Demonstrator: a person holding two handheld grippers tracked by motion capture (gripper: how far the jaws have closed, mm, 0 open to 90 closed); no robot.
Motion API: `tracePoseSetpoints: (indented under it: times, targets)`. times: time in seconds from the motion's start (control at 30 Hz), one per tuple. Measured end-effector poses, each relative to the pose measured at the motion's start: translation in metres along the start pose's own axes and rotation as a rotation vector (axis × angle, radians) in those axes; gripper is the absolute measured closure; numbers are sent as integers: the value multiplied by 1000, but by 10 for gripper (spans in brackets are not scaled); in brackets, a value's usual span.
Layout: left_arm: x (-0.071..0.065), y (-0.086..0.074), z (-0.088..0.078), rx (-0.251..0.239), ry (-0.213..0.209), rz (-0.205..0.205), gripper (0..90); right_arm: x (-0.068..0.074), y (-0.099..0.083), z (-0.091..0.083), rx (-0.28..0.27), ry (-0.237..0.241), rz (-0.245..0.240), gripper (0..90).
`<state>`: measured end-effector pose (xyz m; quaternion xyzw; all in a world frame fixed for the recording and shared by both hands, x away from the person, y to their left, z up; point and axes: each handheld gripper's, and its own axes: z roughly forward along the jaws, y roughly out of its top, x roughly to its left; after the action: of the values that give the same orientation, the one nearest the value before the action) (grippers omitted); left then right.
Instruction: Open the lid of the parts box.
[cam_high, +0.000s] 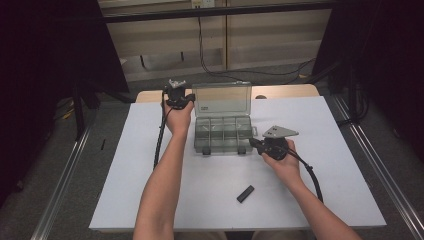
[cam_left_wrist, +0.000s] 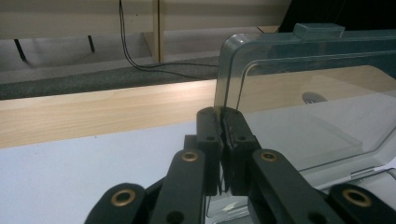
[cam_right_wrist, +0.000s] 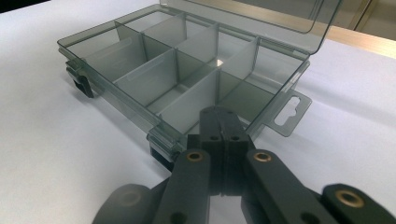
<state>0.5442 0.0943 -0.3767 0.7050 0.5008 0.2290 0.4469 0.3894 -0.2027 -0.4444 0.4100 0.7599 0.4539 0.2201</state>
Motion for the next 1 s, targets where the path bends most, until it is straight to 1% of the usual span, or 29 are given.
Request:
tracePoseSetpoints:
  times: [0.2,0.43,0.6,0.73,0.87,1.0]
  targets:
    - [1,-1,4,12,9,-2,871,0,0,0,0,0,0,900]
    - [1,-3,8,17,14,-20,874,0,0,0,-1,1,-1,900]
    - [2,-5,12,22,14,-14,875,0,0,0,-1,1,-2,900]
    - [2,-7,15,38,19,-11,875,0,0,-1,0,1,-2,900]
    - [1,-9,17,39,14,-15,875,0,0,-1,-1,2,-3,900]
    - [1,-10,19,48,11,-10,875,-1,0,-1,-1,1,-3,900]
